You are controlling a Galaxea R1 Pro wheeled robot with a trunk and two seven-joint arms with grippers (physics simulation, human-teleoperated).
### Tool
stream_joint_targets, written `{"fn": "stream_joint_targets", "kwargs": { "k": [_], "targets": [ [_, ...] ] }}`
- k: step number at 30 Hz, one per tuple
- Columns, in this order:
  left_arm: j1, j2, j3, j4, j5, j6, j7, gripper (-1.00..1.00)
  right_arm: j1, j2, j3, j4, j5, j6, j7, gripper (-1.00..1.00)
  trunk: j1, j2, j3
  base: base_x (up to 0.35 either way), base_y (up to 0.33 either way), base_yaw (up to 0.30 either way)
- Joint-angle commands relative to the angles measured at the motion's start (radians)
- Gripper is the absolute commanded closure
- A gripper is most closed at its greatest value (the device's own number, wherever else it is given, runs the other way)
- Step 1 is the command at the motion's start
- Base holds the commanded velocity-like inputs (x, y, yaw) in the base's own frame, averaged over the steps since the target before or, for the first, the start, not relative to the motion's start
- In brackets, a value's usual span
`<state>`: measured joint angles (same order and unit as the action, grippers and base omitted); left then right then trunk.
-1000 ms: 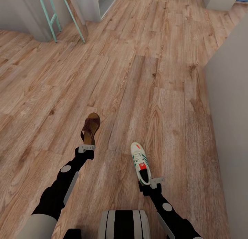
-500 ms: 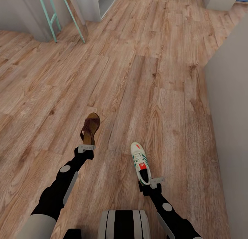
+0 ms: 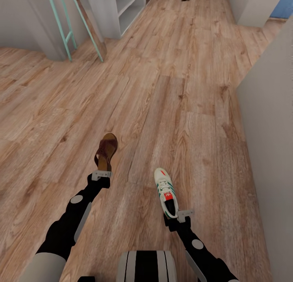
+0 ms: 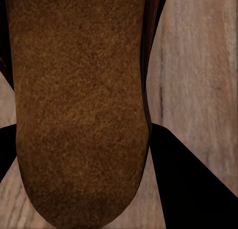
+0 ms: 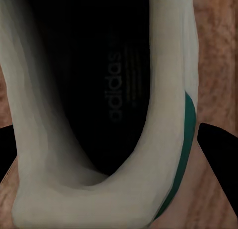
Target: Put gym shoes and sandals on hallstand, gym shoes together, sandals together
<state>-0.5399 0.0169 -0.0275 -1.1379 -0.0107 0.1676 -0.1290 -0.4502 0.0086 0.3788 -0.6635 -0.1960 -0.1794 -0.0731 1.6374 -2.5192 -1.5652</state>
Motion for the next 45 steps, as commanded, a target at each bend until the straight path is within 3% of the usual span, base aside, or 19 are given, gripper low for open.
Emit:
{"fn": "stream_joint_targets", "kwargs": {
  "k": [1,14,20,21,22,23,29,32,37,41,45],
  "targets": [
    [0.000,0.001,0.000,-0.001,-0.004,0.006,-0.003,1.00,-0.001,-0.001,0.008,0.001,-0.011,-0.005,-0.007,1.00,-0.001,0.000,0.003,0.000,0.000,0.000],
    [0.008,0.017,0.015,0.001,-0.006,0.008,0.002,1.00,-0.001,0.001,0.017,-0.004,-0.008,-0.006,-0.007,1.00,-0.006,0.003,0.054,0.000,0.000,0.000],
    [0.070,0.046,0.067,0.002,-0.006,0.012,0.005,1.00,-0.001,0.004,0.017,-0.005,-0.008,-0.006,-0.007,1.00,-0.009,0.005,0.077,0.000,0.000,0.000],
    [0.136,0.053,0.098,0.004,-0.006,0.005,0.007,1.00,-0.001,0.006,0.018,-0.003,-0.007,-0.007,-0.007,1.00,-0.010,0.005,0.081,0.000,0.000,0.000],
    [0.165,0.054,0.120,0.007,-0.006,0.001,0.008,1.00,0.000,0.006,0.018,-0.003,-0.007,-0.008,-0.007,1.00,-0.010,0.005,0.085,0.000,0.000,-0.015],
    [0.180,0.055,0.133,0.008,-0.006,-0.001,0.009,1.00,0.000,0.006,0.018,-0.002,-0.007,-0.008,-0.007,1.00,-0.010,0.005,0.090,0.000,0.000,-0.031],
    [0.301,0.057,0.285,0.016,-0.007,-0.029,0.010,1.00,0.003,0.002,0.017,-0.002,-0.008,-0.012,-0.007,1.00,-0.013,0.007,0.121,0.000,0.000,-0.081],
    [0.338,0.057,0.338,0.019,-0.008,-0.064,0.010,1.00,0.004,0.000,0.017,0.003,-0.006,-0.014,-0.007,1.00,-0.014,0.007,0.137,0.000,0.000,-0.085],
    [0.381,0.059,0.378,0.065,-0.026,-0.095,0.012,1.00,0.022,-0.018,0.015,0.011,-0.006,-0.020,-0.017,1.00,-0.017,0.008,0.164,0.000,0.000,-0.073],
    [0.390,0.059,0.395,0.181,-0.035,-0.193,0.014,1.00,0.056,-0.046,0.015,0.049,-0.007,-0.082,-0.078,1.00,-0.019,0.009,0.186,0.000,0.000,-0.068],
    [0.392,0.058,0.410,0.364,-0.036,-0.373,0.022,1.00,0.103,-0.053,0.016,0.128,-0.006,-0.222,-0.123,1.00,-0.020,0.010,0.208,0.000,0.000,-0.067]
  ]
}}
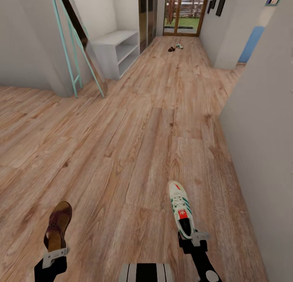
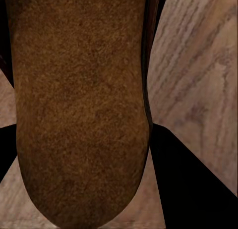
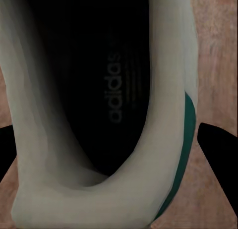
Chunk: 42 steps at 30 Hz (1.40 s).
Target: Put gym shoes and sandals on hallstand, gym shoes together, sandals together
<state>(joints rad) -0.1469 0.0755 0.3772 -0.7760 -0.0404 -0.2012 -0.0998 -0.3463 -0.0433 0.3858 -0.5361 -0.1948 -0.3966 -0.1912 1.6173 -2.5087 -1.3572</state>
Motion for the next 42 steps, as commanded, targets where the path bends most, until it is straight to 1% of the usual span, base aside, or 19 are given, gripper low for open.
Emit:
{"fn": "stream_joint_targets", "kwargs": {
  "k": [1,2,3,5,6,8,10,11,13,14,20,28,38,42],
  "targets": [
    [-0.001,-0.001,0.006,0.027,-0.006,-0.026,-0.007,1.00,0.006,-0.001,0.010,0.012,-0.007,-0.027,-0.008,1.00,-0.001,0.000,0.005,0.000,0.000,-0.066],
    [-0.001,-0.002,0.007,0.071,-0.005,-0.063,-0.006,1.00,0.017,-0.002,0.010,0.035,-0.007,-0.068,-0.011,1.00,-0.001,0.000,0.011,0.000,0.000,-0.066],
    [-0.001,-0.002,0.007,0.091,-0.005,-0.078,-0.005,1.00,0.022,-0.002,0.010,0.047,-0.007,-0.088,-0.012,1.00,-0.002,0.000,0.016,0.000,0.000,-0.066],
    [-0.001,-0.002,0.007,0.153,-0.002,-0.130,-0.004,1.00,0.037,-0.003,0.010,0.101,-0.006,-0.150,-0.015,1.00,-0.002,0.001,0.027,0.000,0.000,-0.044],
    [0.000,-0.002,0.006,0.190,-0.001,-0.169,-0.004,1.00,0.043,0.000,0.011,0.157,-0.005,-0.190,-0.016,1.00,-0.003,0.001,0.032,0.000,0.000,-0.014],
    [0.000,-0.005,0.006,0.209,0.001,-0.185,-0.003,1.00,0.045,0.001,0.011,0.189,-0.006,-0.212,-0.017,1.00,-0.004,0.002,0.043,0.000,0.000,-0.008],
    [0.001,-0.008,0.006,0.230,0.001,-0.197,-0.004,1.00,0.048,0.002,0.011,0.250,-0.006,-0.261,-0.017,1.00,-0.005,0.002,0.054,0.000,0.000,-0.003],
    [0.001,-0.009,0.006,0.235,0.001,-0.198,-0.004,1.00,0.049,0.002,0.011,0.260,-0.006,-0.271,-0.017,1.00,-0.005,0.002,0.060,0.000,0.000,-0.002],
    [0.001,-0.009,0.005,0.273,0.001,-0.202,-0.004,1.00,0.050,0.003,0.012,0.309,-0.006,-0.335,-0.016,1.00,-0.006,0.003,0.070,0.000,0.000,0.000],
    [0.001,-0.008,0.005,0.284,0.000,-0.203,-0.004,1.00,0.050,0.002,0.011,0.320,-0.006,-0.351,-0.016,1.00,-0.007,0.003,0.076,0.000,0.000,0.000],
    [0.001,-0.005,0.004,0.293,-0.005,-0.205,-0.005,1.00,0.050,0.000,0.010,0.332,-0.006,-0.367,-0.016,1.00,-0.009,0.004,0.108,0.000,0.000,0.000],
    [0.001,-0.005,-0.009,0.296,-0.012,-0.204,-0.008,1.00,0.050,-0.001,0.010,0.334,-0.007,-0.368,-0.017,1.00,-0.013,0.006,0.152,0.000,0.000,0.000],
    [0.001,-0.006,-0.010,0.296,-0.052,-0.205,-0.009,1.00,0.050,-0.001,0.010,0.334,-0.008,-0.367,-0.017,1.00,-0.017,0.009,0.206,0.000,0.000,0.000],
    [0.001,-0.006,-0.010,0.296,-0.056,-0.205,-0.009,1.00,0.051,0.000,0.010,0.334,-0.008,-0.366,-0.017,1.00,-0.033,0.037,0.225,0.000,0.000,0.000]
  ]
}}
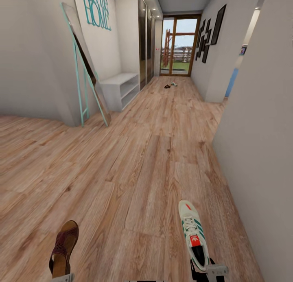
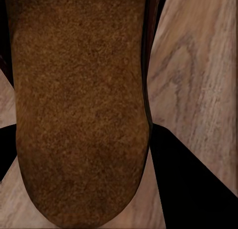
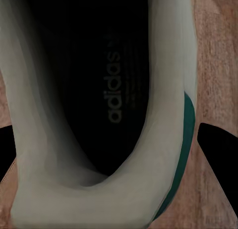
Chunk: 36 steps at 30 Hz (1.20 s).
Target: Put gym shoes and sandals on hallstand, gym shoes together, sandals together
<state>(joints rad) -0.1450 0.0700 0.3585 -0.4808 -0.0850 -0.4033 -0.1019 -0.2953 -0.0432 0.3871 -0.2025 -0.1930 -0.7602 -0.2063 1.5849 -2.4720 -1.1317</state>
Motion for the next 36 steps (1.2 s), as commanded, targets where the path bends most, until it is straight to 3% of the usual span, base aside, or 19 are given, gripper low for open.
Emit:
{"fn": "stream_joint_targets", "kwargs": {
  "k": [1,20,26,36],
  "targets": [
    [-0.001,-0.001,0.008,0.001,-0.012,-0.003,-0.006,1.00,0.000,0.000,0.009,0.000,-0.010,-0.002,-0.002,1.00,-0.004,0.007,0.004,0.000,0.000,0.000],
    [-0.001,-0.001,0.016,-0.001,-0.009,-0.010,-0.004,1.00,0.001,0.002,0.008,0.000,-0.010,-0.002,-0.002,1.00,-0.004,0.007,0.031,0.000,-0.005,0.000],
    [0.001,0.000,0.021,-0.001,-0.003,-0.010,-0.003,1.00,0.001,0.004,0.007,0.000,-0.012,-0.002,-0.004,1.00,-0.004,0.007,0.032,0.000,-0.202,0.032],
    [0.002,0.002,0.024,-0.001,0.000,-0.010,-0.001,1.00,0.001,0.005,0.007,0.000,-0.013,-0.002,-0.004,1.00,-0.004,0.007,0.032,0.000,-0.266,0.235]
  ]
}}
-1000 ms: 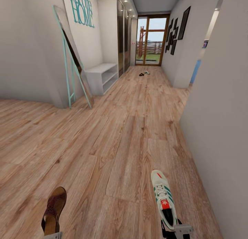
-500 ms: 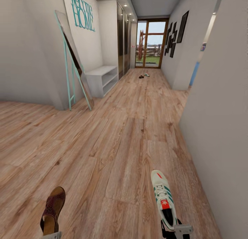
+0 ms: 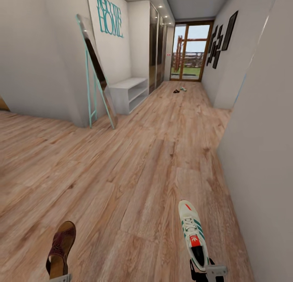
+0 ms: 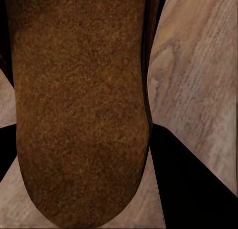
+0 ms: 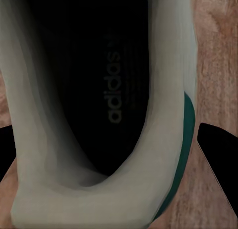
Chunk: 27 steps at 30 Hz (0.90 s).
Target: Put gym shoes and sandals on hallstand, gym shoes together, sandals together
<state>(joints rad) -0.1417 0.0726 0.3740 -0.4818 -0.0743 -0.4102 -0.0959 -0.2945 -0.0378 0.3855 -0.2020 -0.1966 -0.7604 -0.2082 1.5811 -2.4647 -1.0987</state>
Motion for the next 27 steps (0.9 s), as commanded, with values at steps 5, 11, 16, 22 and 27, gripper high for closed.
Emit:
{"fn": "stream_joint_targets", "kwargs": {
  "k": [5,11,16,22,27],
  "targets": [
    [-0.001,-0.001,0.009,0.000,-0.005,-0.003,-0.007,1.00,0.000,-0.001,0.009,-0.001,-0.009,-0.002,-0.002,1.00,0.000,0.000,-0.001,0.000,-0.185,0.274],
    [-0.001,0.001,0.009,0.001,0.006,-0.002,-0.007,1.00,0.001,-0.001,0.009,-0.001,-0.009,-0.002,-0.002,1.00,0.000,0.000,-0.001,0.000,-0.040,0.277],
    [-0.001,-0.001,0.008,0.002,0.008,-0.002,-0.007,1.00,0.001,-0.001,0.009,-0.001,-0.008,-0.002,-0.002,1.00,0.000,0.000,-0.001,0.000,-0.005,0.277],
    [-0.001,0.001,0.009,0.002,0.008,-0.002,-0.007,1.00,0.001,-0.001,0.009,-0.001,-0.007,-0.002,-0.002,1.00,0.000,0.000,-0.001,0.000,-0.001,0.277],
    [-0.001,0.001,0.009,0.002,0.008,-0.002,-0.007,1.00,0.000,-0.001,0.009,-0.001,-0.007,-0.002,-0.002,1.00,0.000,0.000,-0.001,0.000,0.000,0.277]
  ]
}}
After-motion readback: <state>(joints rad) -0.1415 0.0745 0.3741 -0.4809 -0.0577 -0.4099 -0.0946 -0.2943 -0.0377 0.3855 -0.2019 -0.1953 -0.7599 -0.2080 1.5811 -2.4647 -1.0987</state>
